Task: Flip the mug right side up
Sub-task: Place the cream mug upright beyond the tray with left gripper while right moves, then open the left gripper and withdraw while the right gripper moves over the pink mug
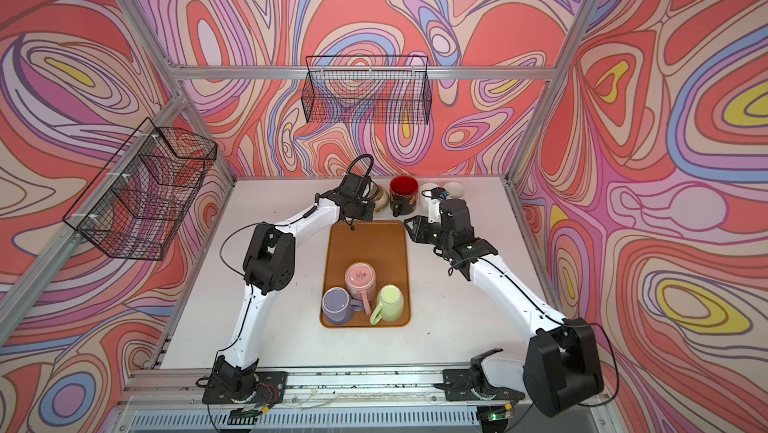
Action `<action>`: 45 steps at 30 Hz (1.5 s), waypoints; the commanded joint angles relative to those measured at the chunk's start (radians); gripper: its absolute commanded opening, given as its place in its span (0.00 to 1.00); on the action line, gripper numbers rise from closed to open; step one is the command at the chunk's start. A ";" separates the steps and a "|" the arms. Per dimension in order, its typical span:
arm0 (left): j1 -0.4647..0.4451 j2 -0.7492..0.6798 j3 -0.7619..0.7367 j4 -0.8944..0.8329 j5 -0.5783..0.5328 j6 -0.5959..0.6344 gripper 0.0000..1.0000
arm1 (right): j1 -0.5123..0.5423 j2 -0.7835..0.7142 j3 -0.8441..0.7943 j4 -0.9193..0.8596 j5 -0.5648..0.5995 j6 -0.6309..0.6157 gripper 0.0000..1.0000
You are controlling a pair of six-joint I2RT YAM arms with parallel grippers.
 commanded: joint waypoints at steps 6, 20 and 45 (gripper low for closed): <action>-0.004 -0.008 0.045 0.003 -0.021 0.037 0.38 | -0.006 0.009 0.055 -0.060 -0.011 0.003 0.35; -0.004 -0.241 -0.163 0.125 -0.055 -0.043 0.66 | -0.002 -0.048 0.177 -0.390 0.032 -0.109 0.39; -0.025 -1.245 -0.891 0.041 -0.073 -0.200 1.00 | 0.631 0.056 0.261 -0.640 0.559 0.083 0.50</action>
